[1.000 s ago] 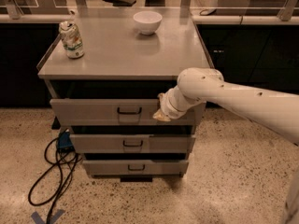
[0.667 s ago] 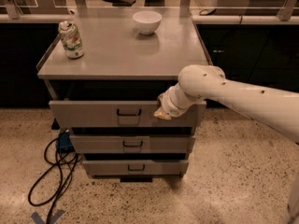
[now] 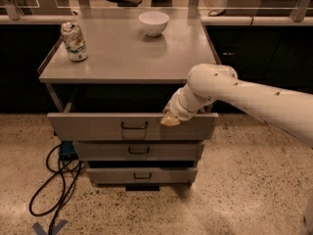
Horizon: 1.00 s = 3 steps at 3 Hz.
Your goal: Open top drawer
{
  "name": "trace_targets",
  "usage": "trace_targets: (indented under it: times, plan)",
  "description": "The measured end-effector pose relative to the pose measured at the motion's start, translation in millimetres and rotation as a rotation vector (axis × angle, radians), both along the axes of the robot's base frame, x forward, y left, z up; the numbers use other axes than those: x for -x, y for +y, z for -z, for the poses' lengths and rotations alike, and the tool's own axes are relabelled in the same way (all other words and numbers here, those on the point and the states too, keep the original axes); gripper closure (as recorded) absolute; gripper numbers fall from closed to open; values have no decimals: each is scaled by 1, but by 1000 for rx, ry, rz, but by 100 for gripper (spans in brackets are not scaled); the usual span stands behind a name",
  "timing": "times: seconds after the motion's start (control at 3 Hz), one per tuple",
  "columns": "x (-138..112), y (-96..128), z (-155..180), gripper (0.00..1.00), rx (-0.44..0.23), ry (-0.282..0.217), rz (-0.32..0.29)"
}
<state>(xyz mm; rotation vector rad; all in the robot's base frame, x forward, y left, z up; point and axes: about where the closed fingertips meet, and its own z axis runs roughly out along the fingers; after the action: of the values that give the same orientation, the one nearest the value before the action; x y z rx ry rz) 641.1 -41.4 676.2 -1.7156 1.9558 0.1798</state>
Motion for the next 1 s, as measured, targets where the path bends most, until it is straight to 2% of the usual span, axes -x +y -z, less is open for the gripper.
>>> trace_targets:
  times: [0.33, 0.67, 1.0]
  plan:
    - [23, -6, 5, 100, -7, -22, 17]
    - [26, -7, 1, 100, -8, -26, 20]
    - [53, -14, 6, 100, -9, -44, 47]
